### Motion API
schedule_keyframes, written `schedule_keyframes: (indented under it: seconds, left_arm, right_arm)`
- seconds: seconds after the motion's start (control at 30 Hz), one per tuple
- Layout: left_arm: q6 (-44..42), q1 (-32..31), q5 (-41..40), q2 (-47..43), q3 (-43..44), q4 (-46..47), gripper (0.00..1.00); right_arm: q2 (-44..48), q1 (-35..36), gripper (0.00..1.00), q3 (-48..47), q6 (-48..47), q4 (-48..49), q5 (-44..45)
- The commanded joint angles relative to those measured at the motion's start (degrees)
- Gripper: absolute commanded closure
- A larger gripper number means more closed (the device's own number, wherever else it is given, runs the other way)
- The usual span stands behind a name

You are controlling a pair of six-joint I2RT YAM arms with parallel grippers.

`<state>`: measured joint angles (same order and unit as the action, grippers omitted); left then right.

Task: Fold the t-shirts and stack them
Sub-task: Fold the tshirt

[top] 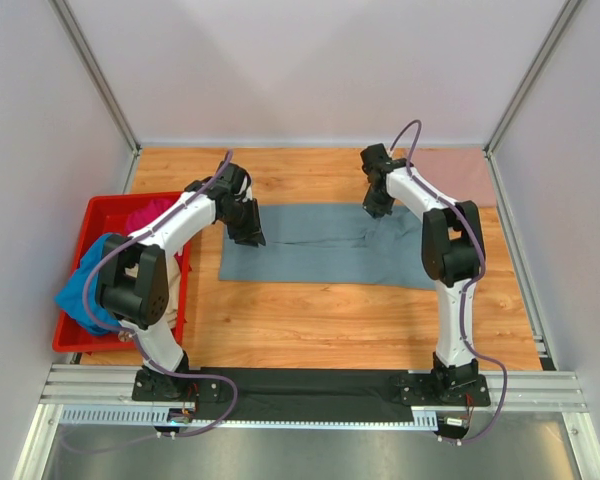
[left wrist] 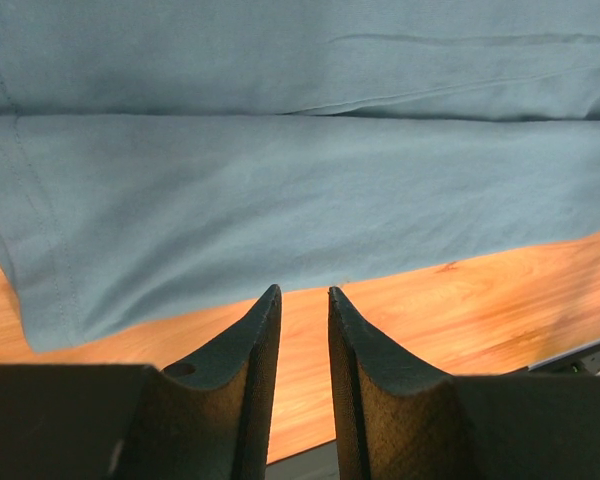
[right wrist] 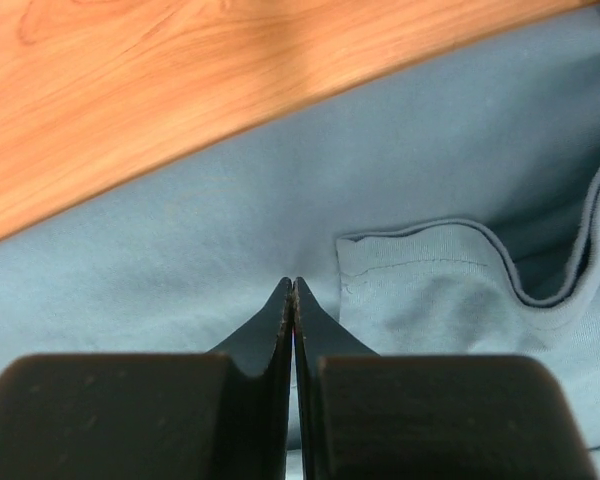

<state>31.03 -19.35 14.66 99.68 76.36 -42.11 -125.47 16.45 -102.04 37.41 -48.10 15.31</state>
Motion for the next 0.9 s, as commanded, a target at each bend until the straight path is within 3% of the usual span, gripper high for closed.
schedule_keyframes:
  seconds: [0.0,0.03,0.17,0.87]
  left_arm:
    - [0.35,0.20,0.37,-2.56,-0.51,0.71,0.67]
    - [0.44,0.19,0.46,-2.39,-0.33,0.71,0.67]
    - [0.61,0.28,0.46,-2.21,-0.16,0.80,0.67]
    - [0.00,0.19,0.02,-1.77,0.11,0.19,0.67]
  right_arm:
    - [3.39,0.25,1.00,-0.35,-0.50,1.34,2.17]
    - [3.22,0.16,1.00,-1.05,-0.23,-0.05,2.96]
    - [1.99,0.25,0.80,-3.08,1.61,-3.48,6.74]
    - [-1.79,0.25,0.72,-4.75,3.90,-5.69,7.81]
